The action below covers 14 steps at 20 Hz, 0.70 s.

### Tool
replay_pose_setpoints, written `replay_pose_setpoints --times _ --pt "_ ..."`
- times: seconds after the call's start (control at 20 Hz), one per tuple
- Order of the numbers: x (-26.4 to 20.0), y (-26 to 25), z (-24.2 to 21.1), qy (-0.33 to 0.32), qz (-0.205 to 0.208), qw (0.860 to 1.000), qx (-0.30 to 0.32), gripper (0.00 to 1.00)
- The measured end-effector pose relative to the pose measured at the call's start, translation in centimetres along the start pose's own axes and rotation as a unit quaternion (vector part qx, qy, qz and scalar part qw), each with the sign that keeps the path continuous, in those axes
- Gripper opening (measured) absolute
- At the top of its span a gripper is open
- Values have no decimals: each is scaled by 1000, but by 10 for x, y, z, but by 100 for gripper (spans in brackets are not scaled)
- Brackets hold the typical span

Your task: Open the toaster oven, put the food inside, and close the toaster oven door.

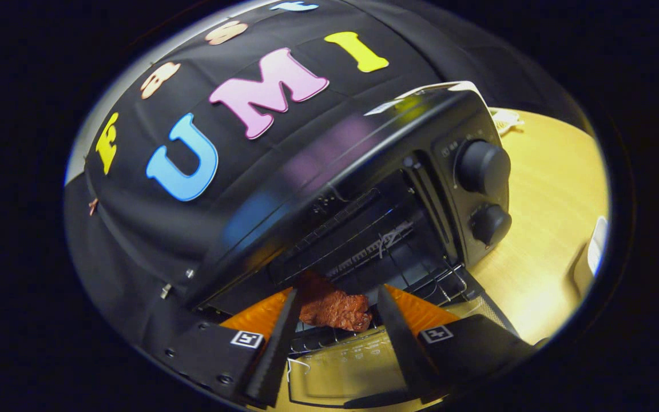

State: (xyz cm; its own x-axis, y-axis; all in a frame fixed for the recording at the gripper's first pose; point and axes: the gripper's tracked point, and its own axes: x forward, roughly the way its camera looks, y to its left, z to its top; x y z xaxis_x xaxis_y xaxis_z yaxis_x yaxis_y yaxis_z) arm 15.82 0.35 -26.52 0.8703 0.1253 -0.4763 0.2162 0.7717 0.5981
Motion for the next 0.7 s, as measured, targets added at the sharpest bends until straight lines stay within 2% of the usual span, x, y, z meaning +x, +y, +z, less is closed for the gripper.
replay_pose_setpoints --times 0.05,0.15,0.3,0.55,0.7 --pt "-4 2 -4 5 1 1000 -25 94" --pt "-21 6 -13 19 5 998 -67 98" --pt "-47 7 -20 35 6 990 -134 98" --pt "-90 -6 -23 68 -11 966 -248 98" --pt "-114 -23 -24 92 -43 954 -284 99"
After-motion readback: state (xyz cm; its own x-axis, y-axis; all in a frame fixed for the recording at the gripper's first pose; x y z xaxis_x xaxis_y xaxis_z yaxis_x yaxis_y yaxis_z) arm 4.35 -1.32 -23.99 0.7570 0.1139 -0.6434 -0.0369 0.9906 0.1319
